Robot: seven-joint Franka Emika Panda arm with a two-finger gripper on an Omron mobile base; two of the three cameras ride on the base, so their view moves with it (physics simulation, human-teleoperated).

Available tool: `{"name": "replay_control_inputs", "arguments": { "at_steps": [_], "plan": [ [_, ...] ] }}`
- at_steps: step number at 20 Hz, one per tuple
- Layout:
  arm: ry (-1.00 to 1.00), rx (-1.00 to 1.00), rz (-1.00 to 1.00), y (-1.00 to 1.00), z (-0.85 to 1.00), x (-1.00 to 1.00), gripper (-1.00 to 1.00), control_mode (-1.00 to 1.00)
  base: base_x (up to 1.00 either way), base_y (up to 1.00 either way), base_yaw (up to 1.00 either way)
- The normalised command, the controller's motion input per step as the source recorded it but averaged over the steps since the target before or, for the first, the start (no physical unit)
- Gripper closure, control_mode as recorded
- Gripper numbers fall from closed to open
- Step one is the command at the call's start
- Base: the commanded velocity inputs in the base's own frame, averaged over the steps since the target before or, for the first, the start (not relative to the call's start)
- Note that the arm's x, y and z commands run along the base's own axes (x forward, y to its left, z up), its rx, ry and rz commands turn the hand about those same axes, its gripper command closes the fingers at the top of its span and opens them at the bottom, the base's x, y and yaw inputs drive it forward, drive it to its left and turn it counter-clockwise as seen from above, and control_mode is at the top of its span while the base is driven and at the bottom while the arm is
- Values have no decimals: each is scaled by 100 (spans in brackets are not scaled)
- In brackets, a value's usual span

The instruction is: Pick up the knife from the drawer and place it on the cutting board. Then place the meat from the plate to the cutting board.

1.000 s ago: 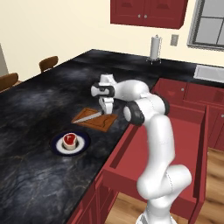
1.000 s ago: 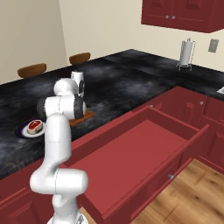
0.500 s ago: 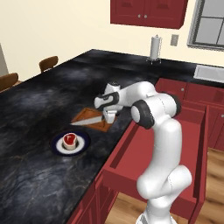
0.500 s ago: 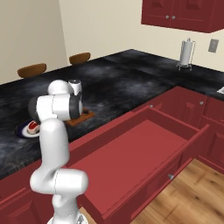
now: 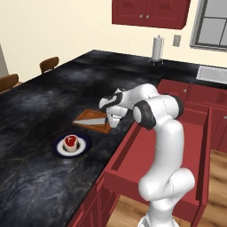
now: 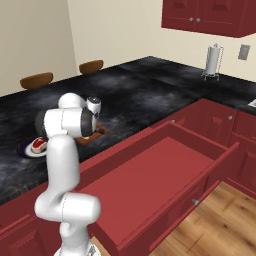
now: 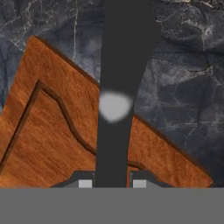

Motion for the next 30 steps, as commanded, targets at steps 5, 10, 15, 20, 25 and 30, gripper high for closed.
{"name": "replay_control_inputs", "arguments": {
  "at_steps": [5,10,15,20,25,30],
  "plan": [
    [7,4,0,-3,0,24,100,-100,0,0,0],
    [8,0,-1,6,0,28,100,-100,0,0,0],
    [3,0,-2,13,-1,34,100,-100,0,0,0],
    [2,0,-1,14,-17,28,100,-100,0,0,0],
    [6,0,0,14,-44,23,100,-100,0,0,0],
    [2,0,0,3,-31,26,100,-100,0,0,0]
  ]
}}
